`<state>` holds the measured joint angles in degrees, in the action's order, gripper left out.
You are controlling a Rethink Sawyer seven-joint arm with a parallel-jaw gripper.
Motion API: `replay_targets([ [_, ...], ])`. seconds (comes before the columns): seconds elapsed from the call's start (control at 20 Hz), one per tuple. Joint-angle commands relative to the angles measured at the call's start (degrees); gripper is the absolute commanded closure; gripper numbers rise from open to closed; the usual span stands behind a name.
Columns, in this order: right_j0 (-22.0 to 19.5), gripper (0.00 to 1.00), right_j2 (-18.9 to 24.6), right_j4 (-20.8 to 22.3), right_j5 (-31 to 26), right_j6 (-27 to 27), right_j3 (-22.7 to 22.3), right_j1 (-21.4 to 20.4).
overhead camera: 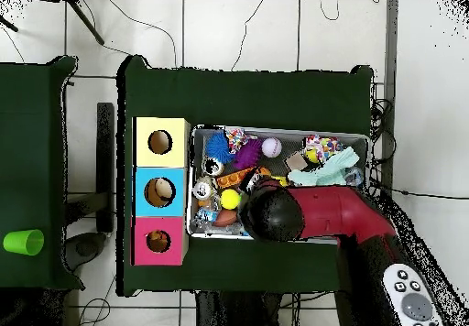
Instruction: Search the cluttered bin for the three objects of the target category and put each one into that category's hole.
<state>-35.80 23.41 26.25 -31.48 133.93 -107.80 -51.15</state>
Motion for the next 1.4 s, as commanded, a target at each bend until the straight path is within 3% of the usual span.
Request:
replay_targets([
  [0.05, 3.3, 1.0, -2.24, 1.72, -8.03, -4.17, -3.04, -7.5],
  [0.2, 4.02, 1.0, -3.17, -5.73, -15.22, -4.3, -9.59, -17.76],
  [0.3, 3.06, 1.0, -3.26, -8.09, -11.24, -3.85, -13.84, -21.49],
  [0.35, 2.97, 1.0, -3.84, -9.34, -13.09, -4.4, -15.7, -22.78],
  [0.45, -3.39, 1.0, 3.6, -17.73, -16.51, -13.76, -22.71, -22.67],
  [0.5, -4.48, 1.0, 4.99, -17.12, -13.33, -15.27, -23.97, -21.77],
  [0.55, -5.79, 1.0, 6.88, -15.47, -8.15, -15.96, -24.82, -20.06],
  [0.6, -9.26, 1.0, 12.29, -14.18, -5.45, -20.78, -25.74, -16.19],
  [0.65, -12.17, 1.0, 17.22, -11.61, -6.6, -27.49, -25.49, -10.96],
  [0.7, -11.09, 1.0, 15.21, -7.09, -4.6, -25.75, -23.69, -6.85],
  [0.75, -11.67, 1.0, 15.94, -1.29, 3.39, -25.2, -22.45, -2.53],
  [0.8, -11.55, 1.0, 15.5, 1.94, 4.97, -25.38, -20.67, 1.7],
  [0.9, -9.62, 1.0, 13.02, 9.54, 5.94, -24.24, -16.71, 6.23],
  [1.1, -6.29, 1.0, 7.75, 18.45, 9.6, -18.04, -9.92, 15.07],
  [1.25, -6.02, 1.0, 5.59, 21.54, 12.18, -14.11, -5.16, 22.61],
  [1.4, -3.01, 1.0, 1.49, 26.97, 16.48, -8.79, 0.02, 28.63],
])
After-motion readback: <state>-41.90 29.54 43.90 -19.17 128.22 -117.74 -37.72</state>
